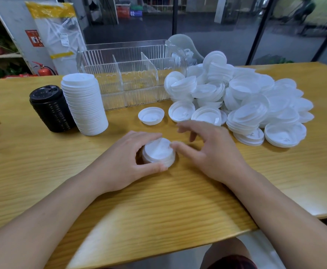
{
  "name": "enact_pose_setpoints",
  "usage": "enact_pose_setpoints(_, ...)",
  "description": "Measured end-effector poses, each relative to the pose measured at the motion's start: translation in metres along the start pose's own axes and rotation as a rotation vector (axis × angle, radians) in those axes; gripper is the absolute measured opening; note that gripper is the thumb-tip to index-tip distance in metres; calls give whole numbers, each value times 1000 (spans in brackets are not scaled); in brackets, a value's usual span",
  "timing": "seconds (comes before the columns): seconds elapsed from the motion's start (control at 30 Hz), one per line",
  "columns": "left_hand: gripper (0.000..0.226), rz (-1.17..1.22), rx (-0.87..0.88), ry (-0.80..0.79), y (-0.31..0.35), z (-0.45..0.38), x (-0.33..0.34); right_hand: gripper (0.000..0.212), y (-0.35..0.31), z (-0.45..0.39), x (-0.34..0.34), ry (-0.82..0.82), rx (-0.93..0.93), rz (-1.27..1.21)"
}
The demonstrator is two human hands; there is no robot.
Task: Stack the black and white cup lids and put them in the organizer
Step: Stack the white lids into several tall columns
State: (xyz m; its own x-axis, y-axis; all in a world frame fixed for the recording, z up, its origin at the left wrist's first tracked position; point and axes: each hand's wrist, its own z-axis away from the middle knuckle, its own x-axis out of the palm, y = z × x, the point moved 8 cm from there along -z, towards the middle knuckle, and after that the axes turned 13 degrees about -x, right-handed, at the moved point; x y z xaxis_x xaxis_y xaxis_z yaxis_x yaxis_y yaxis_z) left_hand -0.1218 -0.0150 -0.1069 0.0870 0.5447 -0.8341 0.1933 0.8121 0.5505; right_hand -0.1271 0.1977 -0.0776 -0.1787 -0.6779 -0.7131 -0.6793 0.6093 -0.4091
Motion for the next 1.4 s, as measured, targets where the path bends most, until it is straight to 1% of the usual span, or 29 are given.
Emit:
enact_pose_setpoints(0.03,88,-6,-6,8,-1,0,-1,44,6,0,-8,71,23,70)
enact_pose_setpoints(0.07,86,-8,-11,12,-2,0,-1,40,14,1,-13,109,54,145)
enact_pose_setpoints(0.1,85,-8,-15,14,-2,0,-2,35,22,1,-15,111,86,220)
enact_pose_setpoints(0.17,81,-9,-16,17,-1,1,-2,28,35,3,-11,48,123,360)
enact_pose_setpoints(0.23,76,-6,-13,12,0,2,-1,18,41,4,-3,-14,116,456)
enact_pose_setpoints(0.3,72,-4,-4,-3,2,3,0,18,42,3,3,-43,84,492)
enact_pose_setpoints(0.37,70,0,6,-8,4,4,1,21,38,1,5,-45,42,502)
enact_pose_setpoints(0.5,66,18,12,-3,4,4,0,17,26,1,-9,51,26,509)
enact_pose_setpoints(0.6,66,21,20,-9,5,4,0,31,34,2,-4,-1,69,517)
enact_pose_setpoints(0.7,63,22,24,-10,6,4,0,29,41,-2,2,-23,60,471)
enact_pose_setpoints(0.8,59,24,28,-6,7,5,1,20,33,-10,7,-12,-22,461)
enact_pose_setpoints(0.9,58,32,27,-8,7,6,1,3,17,-18,13,8,-151,490)
enact_pose_setpoints(0.97,60,32,26,-7,7,5,1,6,8,-20,16,18,-236,496)
enact_pose_setpoints(1.03,66,26,21,-11,5,5,2,9,2,-22,18,18,-276,486)
enact_pose_setpoints(1.2,72,22,32,-12,7,4,3,6,-4,-26,21,9,-299,452)
enact_pose_setpoints(1.27,73,25,32,-14,7,4,3,7,-5,-29,23,0,-312,428)
enact_pose_setpoints(1.4,77,42,36,-26,7,4,3,14,3,-30,17,30,-228,304)
